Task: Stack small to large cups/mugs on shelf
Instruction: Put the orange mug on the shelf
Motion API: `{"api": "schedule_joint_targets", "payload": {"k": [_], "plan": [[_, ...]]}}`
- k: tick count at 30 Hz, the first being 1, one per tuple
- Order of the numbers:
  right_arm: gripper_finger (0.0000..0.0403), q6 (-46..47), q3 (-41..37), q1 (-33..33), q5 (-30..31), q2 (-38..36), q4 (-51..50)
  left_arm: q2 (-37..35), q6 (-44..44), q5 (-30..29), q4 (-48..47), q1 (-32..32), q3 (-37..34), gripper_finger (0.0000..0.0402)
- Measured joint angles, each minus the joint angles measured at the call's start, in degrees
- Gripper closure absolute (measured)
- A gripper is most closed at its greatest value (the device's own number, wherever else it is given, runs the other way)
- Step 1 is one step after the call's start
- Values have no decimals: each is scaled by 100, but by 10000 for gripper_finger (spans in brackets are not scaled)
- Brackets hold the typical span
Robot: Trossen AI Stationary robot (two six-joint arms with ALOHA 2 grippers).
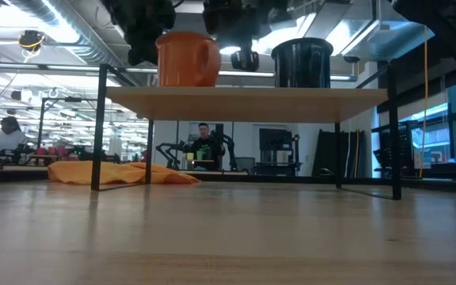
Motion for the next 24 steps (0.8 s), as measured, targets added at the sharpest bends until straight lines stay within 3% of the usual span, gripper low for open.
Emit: {"api": "schedule_joint_targets", "payload": {"k": [24], "plan": [[390, -59, 2, 13, -335, 0, 104, 2, 256, 4, 58, 519, 2, 401]]}}
